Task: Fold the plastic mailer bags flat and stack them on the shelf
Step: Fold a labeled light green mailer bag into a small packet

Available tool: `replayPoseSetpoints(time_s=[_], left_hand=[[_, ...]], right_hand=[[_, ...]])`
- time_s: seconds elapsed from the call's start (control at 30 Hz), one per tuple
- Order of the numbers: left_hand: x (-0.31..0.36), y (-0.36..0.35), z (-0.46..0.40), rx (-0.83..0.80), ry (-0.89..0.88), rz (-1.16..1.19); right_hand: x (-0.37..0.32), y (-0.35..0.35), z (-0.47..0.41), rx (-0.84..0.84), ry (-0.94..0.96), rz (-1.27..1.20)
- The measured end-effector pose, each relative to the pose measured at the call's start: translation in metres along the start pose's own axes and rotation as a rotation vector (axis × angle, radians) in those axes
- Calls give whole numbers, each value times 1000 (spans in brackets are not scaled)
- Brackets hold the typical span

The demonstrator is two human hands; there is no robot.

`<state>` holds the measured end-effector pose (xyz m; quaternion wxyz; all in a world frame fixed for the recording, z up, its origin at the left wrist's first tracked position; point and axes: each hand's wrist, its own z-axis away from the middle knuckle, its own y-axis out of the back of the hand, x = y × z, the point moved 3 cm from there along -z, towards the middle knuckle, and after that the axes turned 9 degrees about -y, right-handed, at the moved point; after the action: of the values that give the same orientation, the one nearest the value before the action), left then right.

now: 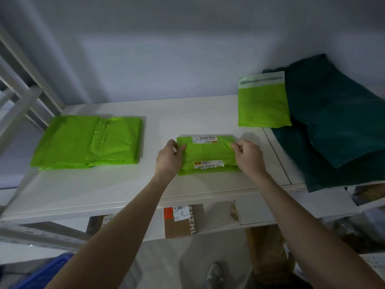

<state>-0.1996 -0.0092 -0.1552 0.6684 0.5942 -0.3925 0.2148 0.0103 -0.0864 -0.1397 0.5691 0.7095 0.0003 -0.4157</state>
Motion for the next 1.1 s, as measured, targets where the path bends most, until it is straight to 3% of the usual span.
replayPoseSetpoints(time_s=[0.4, 0.73, 0.87, 0.97, 1.1], left_hand=[[0, -6, 3, 3, -34, -172], [11, -8, 9, -26, -48, -419], [12, -13, 8, -74, -103, -630], [13, -15, 8, -151, -158, -824], [15, -9, 8, -81, -179, -836]], right_hand=[[1, -6, -1, -24, 23, 43], [-5, -7, 6, 30, 70, 433], [-4, -11, 6, 26, 90, 502], [-3, -9, 6, 24, 75, 495], [4, -4, -3, -56, -78, 323]])
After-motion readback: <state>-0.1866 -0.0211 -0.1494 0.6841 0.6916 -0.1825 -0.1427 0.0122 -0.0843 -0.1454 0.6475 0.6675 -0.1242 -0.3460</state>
